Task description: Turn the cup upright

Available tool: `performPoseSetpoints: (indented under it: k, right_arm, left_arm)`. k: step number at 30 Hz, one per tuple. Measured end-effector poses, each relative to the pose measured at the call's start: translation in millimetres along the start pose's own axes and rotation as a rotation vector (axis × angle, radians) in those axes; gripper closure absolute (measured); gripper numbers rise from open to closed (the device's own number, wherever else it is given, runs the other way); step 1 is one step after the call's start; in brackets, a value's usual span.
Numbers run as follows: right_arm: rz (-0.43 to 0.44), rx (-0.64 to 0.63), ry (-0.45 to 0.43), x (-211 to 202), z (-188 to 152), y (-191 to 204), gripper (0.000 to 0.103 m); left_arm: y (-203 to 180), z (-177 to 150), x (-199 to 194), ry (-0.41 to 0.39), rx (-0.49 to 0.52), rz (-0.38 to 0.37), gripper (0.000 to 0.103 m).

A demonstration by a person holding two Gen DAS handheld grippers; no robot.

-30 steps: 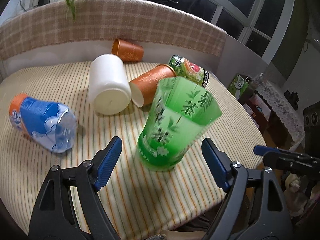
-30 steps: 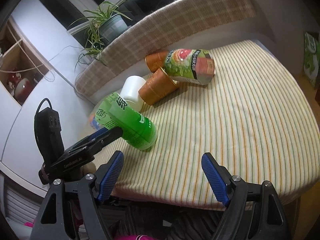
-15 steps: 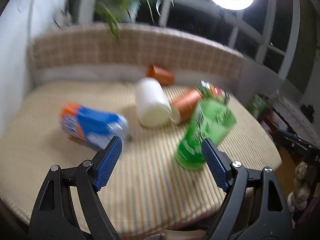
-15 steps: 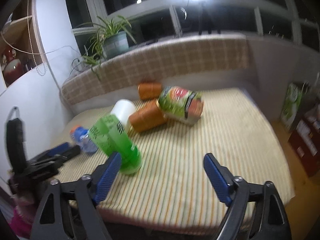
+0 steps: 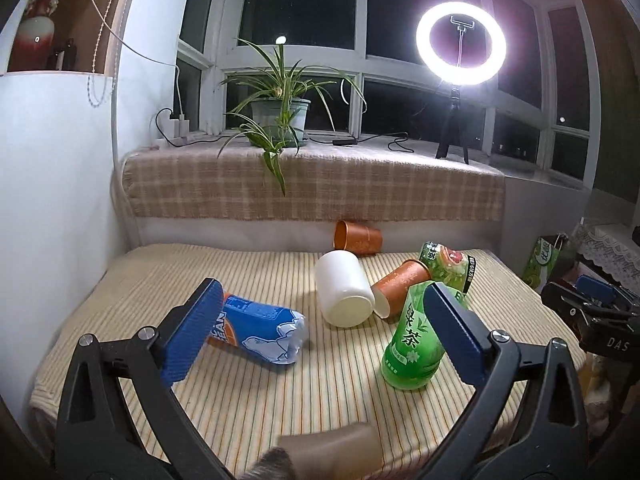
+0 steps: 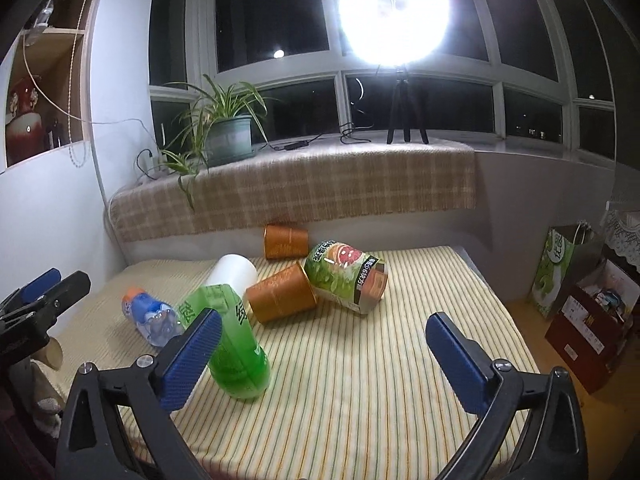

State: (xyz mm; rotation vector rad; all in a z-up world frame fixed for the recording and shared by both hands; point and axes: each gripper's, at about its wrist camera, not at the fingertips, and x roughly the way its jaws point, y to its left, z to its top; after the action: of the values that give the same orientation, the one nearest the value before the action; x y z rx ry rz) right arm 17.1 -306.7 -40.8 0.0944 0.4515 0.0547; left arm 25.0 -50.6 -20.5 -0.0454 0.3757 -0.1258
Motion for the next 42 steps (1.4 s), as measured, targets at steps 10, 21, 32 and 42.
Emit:
performPoseSetpoints:
  k: [10, 21, 32, 42]
  right_arm:
    - [-0.009, 0.027, 0.008, 3.8, -2.2, -5.1, 0.0]
    - [-0.005, 0.023, 0.024, 8.4, -3.1, -1.2, 0.0]
    - [-0.003, 0.023, 0.04, 13.4, -4.5, 0.4, 0.0]
    - [-0.003, 0.027, 0.051, 18.1, -5.6, 0.4, 0.0]
  left_arm:
    - [0.4, 0.7, -8.8, -0.016, -0.005, 0.037, 0.0]
    - [2.7, 0.4, -8.8, -0.017, -0.017, 0.041, 0.0]
    - [4.9, 0.3, -7.6, -0.015, -0.019, 0.041, 0.0]
    - [9.7, -1.1, -7.4, -0.025, -0.02, 0.047, 0.0]
